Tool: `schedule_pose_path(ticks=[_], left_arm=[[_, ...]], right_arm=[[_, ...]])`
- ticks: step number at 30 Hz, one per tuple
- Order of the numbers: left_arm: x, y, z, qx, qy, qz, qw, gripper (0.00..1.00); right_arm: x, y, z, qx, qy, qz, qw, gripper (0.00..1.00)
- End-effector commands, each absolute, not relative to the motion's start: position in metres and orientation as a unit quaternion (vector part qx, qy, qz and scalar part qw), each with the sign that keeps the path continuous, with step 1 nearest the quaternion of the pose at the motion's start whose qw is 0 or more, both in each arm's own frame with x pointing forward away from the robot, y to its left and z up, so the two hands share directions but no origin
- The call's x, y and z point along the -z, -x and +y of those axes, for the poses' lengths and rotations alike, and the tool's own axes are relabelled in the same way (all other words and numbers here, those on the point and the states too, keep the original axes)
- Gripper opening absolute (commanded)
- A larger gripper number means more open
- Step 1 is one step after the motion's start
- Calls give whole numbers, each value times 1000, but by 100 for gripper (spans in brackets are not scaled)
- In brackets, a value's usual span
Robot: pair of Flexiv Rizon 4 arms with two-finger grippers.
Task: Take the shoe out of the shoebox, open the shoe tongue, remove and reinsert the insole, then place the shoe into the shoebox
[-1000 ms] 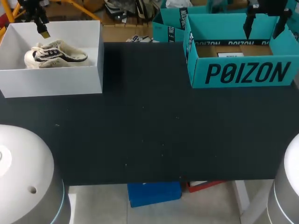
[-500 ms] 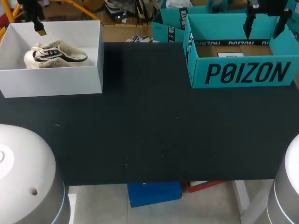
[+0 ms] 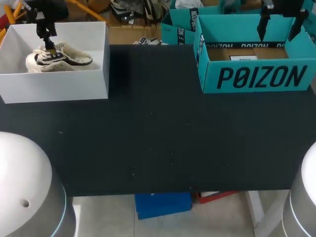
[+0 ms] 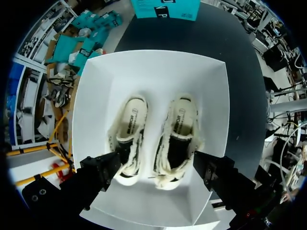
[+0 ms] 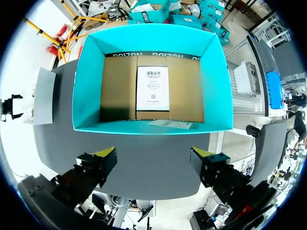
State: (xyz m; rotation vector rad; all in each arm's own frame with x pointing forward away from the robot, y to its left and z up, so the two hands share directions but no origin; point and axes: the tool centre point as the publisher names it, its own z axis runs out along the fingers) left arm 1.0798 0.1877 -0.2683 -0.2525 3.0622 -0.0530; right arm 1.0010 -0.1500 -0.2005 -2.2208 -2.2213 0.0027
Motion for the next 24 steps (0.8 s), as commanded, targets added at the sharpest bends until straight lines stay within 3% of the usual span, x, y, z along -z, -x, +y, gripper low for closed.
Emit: schedule_pose_path(ticks=[1,5,6,9,13,17,20,22,24], left_arm=[[287,-1070,185,17,75,996,45,100],[303,-1065,188,17,72,997,38,100],[307,-1064,189,16,72,997,36,92],[317,-1061,191,12,67,997,34,85],[332,-1061,194,9,68,997,32,81],[342,-1061,193,5,66,997,28,84],[350,-1064,193,4,67,997,28,78],[353,-1067,195,5,70,997,28,48],[357,-1068,196,5,70,997,28,45]], right_arm=[[200,-1001,-150,-1,707,-707,0,100],[200,-1001,-150,-1,707,-707,0,100],[200,-1001,-150,-1,707,-707,0,100],[200,-1001,-150,-1,707,-707,0,100],[200,-1001,-150,-1,707,-707,0,100],[200,-1001,-150,-1,707,-707,0,100],[200,-1001,-150,-1,707,-707,0,100],[200,-1001,-150,-1,707,-707,0,100],[200,-1001,-150,-1,707,-707,0,100]])
